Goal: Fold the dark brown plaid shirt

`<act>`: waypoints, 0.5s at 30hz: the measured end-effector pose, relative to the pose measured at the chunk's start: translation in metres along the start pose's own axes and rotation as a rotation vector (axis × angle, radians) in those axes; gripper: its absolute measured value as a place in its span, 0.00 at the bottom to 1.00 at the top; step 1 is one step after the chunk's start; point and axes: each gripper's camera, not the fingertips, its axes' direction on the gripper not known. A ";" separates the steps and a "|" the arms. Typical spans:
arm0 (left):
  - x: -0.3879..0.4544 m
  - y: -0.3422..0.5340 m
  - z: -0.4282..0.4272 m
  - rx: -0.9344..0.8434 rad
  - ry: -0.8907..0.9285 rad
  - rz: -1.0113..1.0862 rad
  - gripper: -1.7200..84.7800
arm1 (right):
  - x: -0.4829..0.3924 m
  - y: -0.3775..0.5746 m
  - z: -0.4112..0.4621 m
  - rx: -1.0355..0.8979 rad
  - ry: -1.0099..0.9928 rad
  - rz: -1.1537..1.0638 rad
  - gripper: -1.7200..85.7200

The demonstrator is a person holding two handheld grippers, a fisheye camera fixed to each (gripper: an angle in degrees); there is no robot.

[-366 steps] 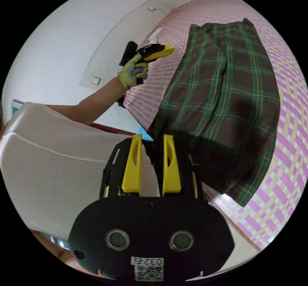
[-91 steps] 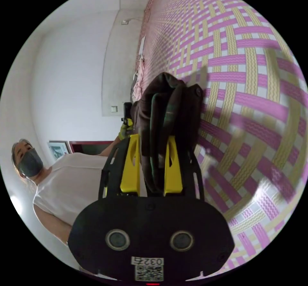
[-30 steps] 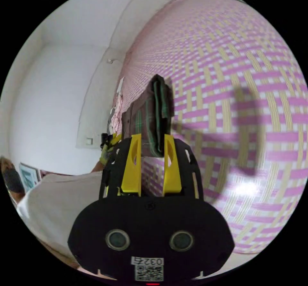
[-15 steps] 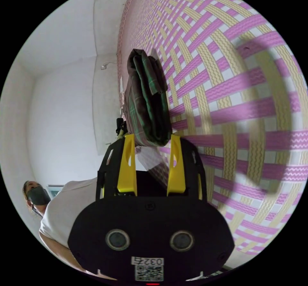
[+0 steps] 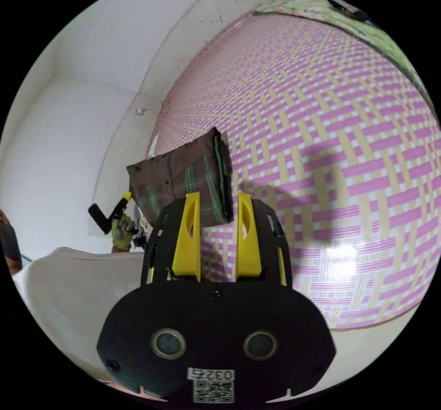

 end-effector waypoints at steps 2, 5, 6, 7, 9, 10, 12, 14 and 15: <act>0.011 0.010 0.016 -0.049 -0.200 -0.057 0.01 | -0.015 -0.006 0.004 -0.022 0.044 -0.057 0.15; -0.025 0.039 0.049 -0.228 -0.163 -0.189 0.01 | -0.026 -0.015 0.025 -0.092 0.008 -0.085 0.15; -0.035 0.046 0.051 -0.245 -0.128 -0.228 0.01 | -0.030 -0.016 0.028 -0.097 0.002 -0.097 0.15; -0.058 0.060 0.048 -0.224 -0.015 -0.314 0.01 | -0.039 -0.016 0.033 -0.105 0.003 -0.126 0.16; -0.091 0.084 0.035 -0.122 0.168 -0.449 0.01 | -0.051 -0.016 0.040 -0.124 0.006 -0.168 0.16; -0.103 0.099 0.027 -0.056 0.233 -0.507 0.01 | -0.058 -0.015 0.045 -0.134 -0.009 -0.193 0.16; -0.109 0.113 0.022 -0.042 0.238 -0.542 0.01 | -0.069 -0.014 0.051 -0.147 -0.034 -0.229 0.15; -0.111 0.124 0.028 -0.057 0.245 -0.580 0.03 | -0.085 -0.021 0.064 -0.175 -0.055 -0.274 0.15; -0.112 0.127 0.031 -0.057 0.258 -0.597 0.04 | -0.089 -0.023 0.069 -0.186 -0.062 -0.283 0.15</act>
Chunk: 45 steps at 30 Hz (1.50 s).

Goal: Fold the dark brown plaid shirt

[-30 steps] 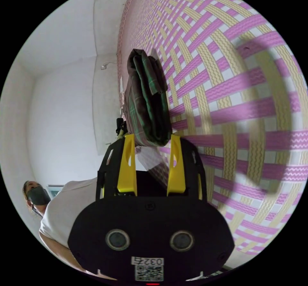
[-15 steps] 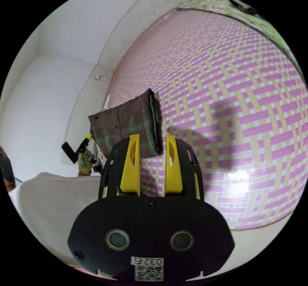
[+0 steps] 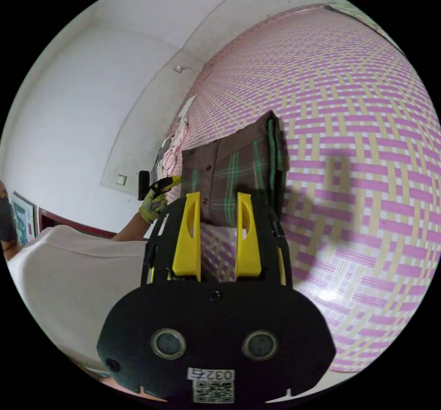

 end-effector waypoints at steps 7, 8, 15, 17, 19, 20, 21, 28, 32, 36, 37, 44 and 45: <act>-0.031 0.017 0.030 -0.119 0.023 -0.044 0.03 | -0.038 -0.054 0.060 -0.150 0.006 -0.133 0.16; -0.031 0.020 0.030 -0.118 0.051 -0.054 0.02 | -0.042 -0.061 0.073 -0.185 0.030 -0.150 0.16; -0.045 0.062 0.030 -0.058 0.348 -0.327 0.00 | -0.046 -0.079 0.104 -0.236 0.065 -0.139 0.16; -0.088 0.093 0.044 -0.073 0.320 -0.488 0.00 | -0.059 -0.088 0.105 -0.215 0.059 -0.177 0.15; -0.094 0.097 0.044 -0.046 0.388 -0.489 0.00 | -0.078 -0.098 0.114 -0.235 0.065 -0.246 0.15; -0.088 0.094 0.044 -0.078 0.365 -0.462 0.00 | -0.090 -0.104 0.124 -0.266 0.070 -0.293 0.15; -0.082 0.091 0.045 -0.092 0.365 -0.435 0.00 | -0.096 -0.108 0.130 -0.281 0.072 -0.316 0.15; -0.044 0.091 0.064 -0.171 0.358 -0.360 0.00 | -0.148 -0.138 0.208 -0.429 0.064 -0.543 0.13; -0.010 0.092 0.093 -0.234 0.166 -0.252 0.01 | -0.146 -0.132 0.272 -0.607 0.185 -0.596 0.11; 0.027 0.085 0.100 -0.317 0.068 -0.092 0.03 | -0.146 -0.130 0.282 -0.604 0.261 -0.635 0.10; 0.036 0.087 0.103 -0.364 0.103 -0.048 0.03 | -0.143 -0.134 0.282 -0.615 0.260 -0.622 0.10; -0.009 0.111 0.031 -0.018 0.224 -0.337 0.13 | -0.079 -0.170 0.138 -0.330 -0.055 -0.388 0.13; -0.013 0.110 0.027 0.012 0.242 -0.359 0.14 | -0.066 -0.169 0.120 -0.295 -0.046 -0.361 0.14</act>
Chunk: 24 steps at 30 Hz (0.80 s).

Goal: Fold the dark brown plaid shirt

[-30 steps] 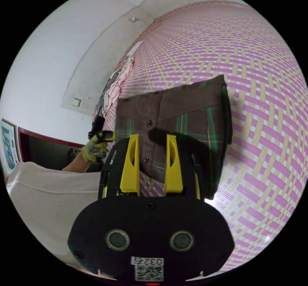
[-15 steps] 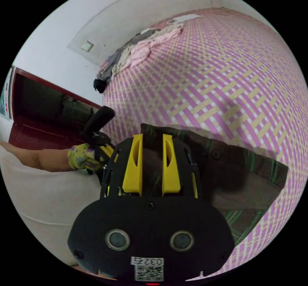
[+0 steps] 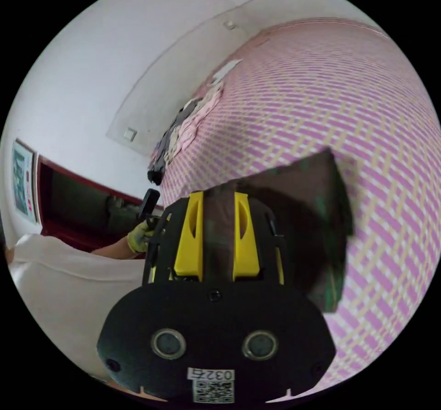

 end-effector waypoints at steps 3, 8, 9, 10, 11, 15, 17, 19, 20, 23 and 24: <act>-0.004 -0.012 -0.013 0.096 0.072 -0.077 0.17 | 0.068 0.068 -0.071 0.139 -0.005 0.212 0.16; 0.012 -0.035 -0.004 0.083 0.036 -0.140 0.21 | 0.159 0.185 -0.144 0.278 -0.048 0.522 0.19; 0.014 -0.038 -0.002 0.085 0.042 -0.147 0.21 | 0.165 0.192 -0.146 0.277 -0.062 0.537 0.19; 0.019 -0.045 0.002 0.085 0.046 -0.158 0.22 | 0.177 0.204 -0.149 0.281 -0.101 0.561 0.20; 0.026 -0.051 0.008 0.078 0.033 -0.163 0.22 | 0.187 0.211 -0.147 0.269 -0.148 0.577 0.21; 0.046 -0.067 0.020 0.052 -0.041 -0.173 0.21 | 0.209 0.213 -0.127 0.180 -0.272 0.585 0.21; 0.060 -0.077 0.026 0.027 -0.066 -0.158 0.21 | 0.217 0.210 -0.118 0.190 -0.327 0.577 0.21; 0.064 -0.083 0.030 0.019 -0.040 -0.168 0.20 | 0.224 0.208 -0.108 0.200 -0.399 0.582 0.20; 0.066 -0.088 0.034 0.011 -0.025 -0.169 0.19 | 0.229 0.206 -0.102 0.198 -0.430 0.584 0.19; 0.070 -0.097 0.038 0.018 0.021 -0.176 0.17 | 0.235 0.204 -0.091 0.201 -0.433 0.588 0.15; 0.071 -0.098 0.039 0.023 0.039 -0.176 0.16 | 0.236 0.205 -0.089 0.209 -0.434 0.592 0.14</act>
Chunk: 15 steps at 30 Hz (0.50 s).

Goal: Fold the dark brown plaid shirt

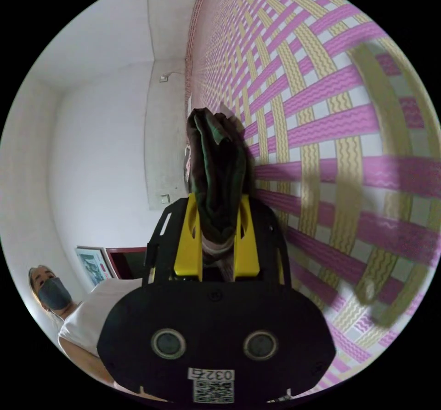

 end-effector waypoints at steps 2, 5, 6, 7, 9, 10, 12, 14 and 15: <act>0.013 -0.003 0.005 0.008 0.020 0.028 0.13 | 0.009 0.006 0.000 0.034 -0.023 0.027 0.12; 0.030 -0.005 0.012 0.013 0.066 0.070 0.10 | 0.012 0.027 -0.007 0.087 -0.064 0.003 0.10; 0.033 -0.005 0.013 0.017 0.096 0.078 0.10 | 0.011 0.033 -0.009 0.099 -0.072 -0.006 0.10; 0.041 -0.003 0.015 0.024 0.149 0.095 0.09 | 0.008 0.048 -0.014 0.123 -0.091 -0.026 0.10; 0.062 0.001 0.022 0.009 0.191 0.141 0.09 | 0.002 0.074 -0.022 0.164 -0.114 -0.056 0.09; 0.078 0.004 0.027 -0.013 0.198 0.174 0.09 | -0.002 0.094 -0.028 0.198 -0.123 -0.067 0.09; 0.103 0.007 0.036 -0.060 0.218 0.209 0.09 | -0.008 0.126 -0.037 0.256 -0.136 -0.087 0.09; 0.135 0.009 0.050 -0.135 0.254 0.248 0.09 | -0.015 0.174 -0.050 0.336 -0.125 -0.110 0.09; 0.143 0.008 0.054 -0.160 0.256 0.259 0.09 | -0.016 0.186 -0.053 0.358 -0.121 -0.112 0.09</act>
